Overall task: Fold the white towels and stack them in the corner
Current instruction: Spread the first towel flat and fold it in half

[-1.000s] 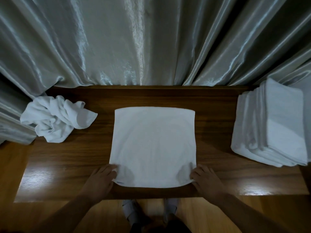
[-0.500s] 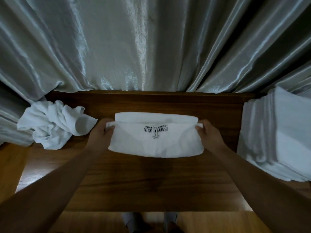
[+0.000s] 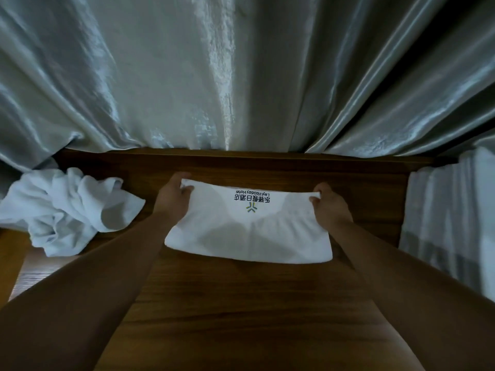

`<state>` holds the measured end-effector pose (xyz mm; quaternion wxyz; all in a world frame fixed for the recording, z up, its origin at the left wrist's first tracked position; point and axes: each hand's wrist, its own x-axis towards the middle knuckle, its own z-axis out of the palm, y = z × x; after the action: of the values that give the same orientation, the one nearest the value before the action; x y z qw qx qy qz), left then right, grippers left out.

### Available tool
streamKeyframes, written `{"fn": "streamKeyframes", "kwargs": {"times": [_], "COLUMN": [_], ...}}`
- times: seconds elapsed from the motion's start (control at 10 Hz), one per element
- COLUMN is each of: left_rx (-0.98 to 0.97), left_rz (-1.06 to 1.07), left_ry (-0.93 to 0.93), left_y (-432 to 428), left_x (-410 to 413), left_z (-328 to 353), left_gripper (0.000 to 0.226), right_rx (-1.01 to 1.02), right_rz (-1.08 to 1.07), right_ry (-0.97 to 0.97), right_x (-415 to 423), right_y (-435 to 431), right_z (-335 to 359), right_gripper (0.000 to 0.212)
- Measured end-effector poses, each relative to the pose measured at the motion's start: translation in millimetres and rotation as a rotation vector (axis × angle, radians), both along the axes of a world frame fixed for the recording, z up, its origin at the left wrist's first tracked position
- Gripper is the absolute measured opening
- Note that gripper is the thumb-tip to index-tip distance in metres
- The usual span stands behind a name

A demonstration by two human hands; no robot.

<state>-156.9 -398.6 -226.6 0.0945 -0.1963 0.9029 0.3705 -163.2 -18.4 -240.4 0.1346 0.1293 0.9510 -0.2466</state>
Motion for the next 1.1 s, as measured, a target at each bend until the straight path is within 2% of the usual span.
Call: {"fn": "streamKeyframes", "kwargs": {"times": [0.1, 0.2, 0.3, 0.4, 0.5, 0.6, 0.9, 1.0, 1.1], "left_rx": [-0.043, -0.164, -0.433, -0.655, -0.740, -0.741, -0.726, -0.712, -0.818], "left_rz": [0.002, -0.051, -0.210, -0.581, -0.812, -0.776, -0.782, -0.773, -0.638], "left_ry": [-0.033, -0.015, 0.147, 0.207, 0.121, 0.049, 0.011, 0.050, 0.119], "left_y": [5.5, 10.1, 14.7, 21.9, 24.1, 23.4, 24.5, 19.3, -4.4], "left_x": [-1.0, 2.4, 18.8, 46.8, 66.4, 68.1, 63.2, 65.7, 68.6], "left_z": [-9.8, -18.6, -20.6, -22.0, -34.2, -47.2, -51.5, -39.1, -19.6], "left_gripper": [0.041, 0.042, 0.041, 0.049, 0.066, 0.075, 0.076, 0.075, 0.069], "right_rx": [0.090, 0.170, 0.286, 0.385, 0.378, 0.344, 0.381, 0.378, 0.381], "right_rz": [0.037, 0.070, 0.129, 0.377, 0.589, 0.579, 0.564, 0.554, 0.597], "right_ry": [0.031, 0.090, 0.215, 0.293, 0.160, 0.064, 0.020, 0.034, 0.107], "right_x": [1.0, 3.0, 15.4, 50.5, 78.9, 82.5, 81.7, 85.8, 96.2], "right_y": [-0.8, -4.9, -9.6, -19.9, -28.4, -26.0, -27.8, -26.9, -29.8], "right_z": [-11.8, -21.0, -16.4, -9.3, -17.4, -32.5, -39.8, -34.7, -28.5], "right_gripper": [0.029, 0.031, 0.041, 0.054, 0.067, 0.075, 0.077, 0.078, 0.077]}}
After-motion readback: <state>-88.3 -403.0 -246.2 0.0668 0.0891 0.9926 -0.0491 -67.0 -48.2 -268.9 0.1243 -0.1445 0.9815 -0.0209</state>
